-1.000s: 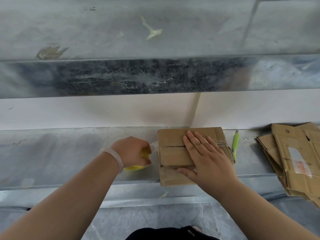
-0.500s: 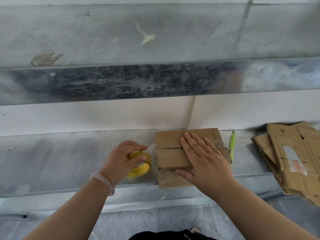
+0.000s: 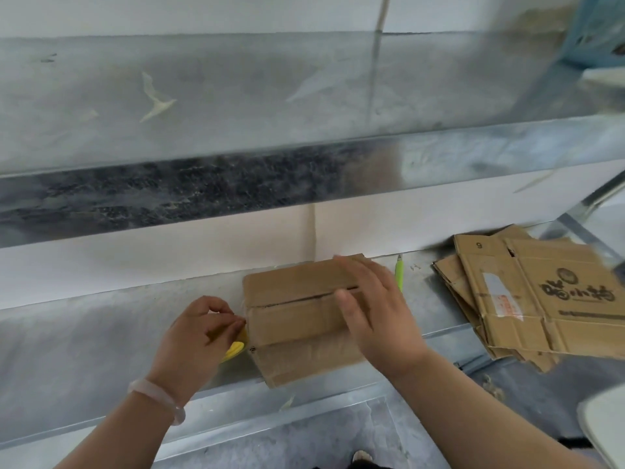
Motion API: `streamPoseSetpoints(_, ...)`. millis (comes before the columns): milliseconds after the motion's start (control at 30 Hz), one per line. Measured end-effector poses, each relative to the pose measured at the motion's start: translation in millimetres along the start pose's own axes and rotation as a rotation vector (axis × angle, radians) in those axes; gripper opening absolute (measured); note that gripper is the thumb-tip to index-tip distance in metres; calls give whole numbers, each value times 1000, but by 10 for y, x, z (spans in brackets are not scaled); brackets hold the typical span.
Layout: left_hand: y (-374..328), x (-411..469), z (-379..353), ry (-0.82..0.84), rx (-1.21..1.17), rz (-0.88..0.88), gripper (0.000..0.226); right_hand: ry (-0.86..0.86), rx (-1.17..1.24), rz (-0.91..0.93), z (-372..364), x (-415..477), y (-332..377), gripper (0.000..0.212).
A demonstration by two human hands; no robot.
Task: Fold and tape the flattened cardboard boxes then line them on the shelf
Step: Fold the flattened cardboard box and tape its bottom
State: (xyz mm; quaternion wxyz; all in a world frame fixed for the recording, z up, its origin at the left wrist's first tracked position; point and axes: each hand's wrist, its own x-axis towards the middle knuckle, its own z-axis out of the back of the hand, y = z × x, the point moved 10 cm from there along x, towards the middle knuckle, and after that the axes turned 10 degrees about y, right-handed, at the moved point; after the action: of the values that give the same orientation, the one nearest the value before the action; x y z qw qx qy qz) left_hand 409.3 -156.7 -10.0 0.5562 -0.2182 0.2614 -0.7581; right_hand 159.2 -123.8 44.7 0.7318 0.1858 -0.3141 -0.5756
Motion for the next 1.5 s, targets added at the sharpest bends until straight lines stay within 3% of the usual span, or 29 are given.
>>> streamPoseSetpoints(67,23,-25,-6,9,24,15,28,-262,214,-256,322,-95,-453,34)
streamPoseSetpoints(133,68,-49,-2,4,38,27,23,-300,292,-545,338,-134,-1032,30)
streamPoseSetpoints(233,98,-70,15,-7,54,23,21,-53,144,-858,81,-109,-1706,42)
streamPoseSetpoints(333,106,-92,19,-15,29,38,33,138,-6,-939,-178,-84,-2003,53)
streamPoseSetpoints(467,138,-120,35,-30,-7,58,44,179,-174,-899,-259,-70,-2144,40)
streamPoseSetpoints(567,120,-124,36,-7,11,42,41,107,-12,-874,-190,-189,-2039,48)
streamPoseSetpoints(733,69,-104,35,43,-23,24,36,-158,268,-664,206,-540,-1282,36)
streamPoseSetpoints(867,95,-113,43,71,-22,41,30,-31,267,-443,137,-583,-518,21)
streamPoseSetpoints(1033,321,-147,112,23,-109,196,24,88,100,-250,55,-479,247,19)
streamPoseSetpoints(1100,329,-143,101,25,-98,190,24,137,34,-176,4,-448,488,28)
streamPoseSetpoints(1200,230,-110,54,23,-106,144,20,208,11,-55,-199,-422,731,21)
streamPoseSetpoints(1367,53,-84,-138,41,-203,133,9,380,47,-95,-697,-377,655,28)
streamPoseSetpoints(1500,9,-97,-188,37,-209,149,9,369,5,-128,-748,-321,532,32)
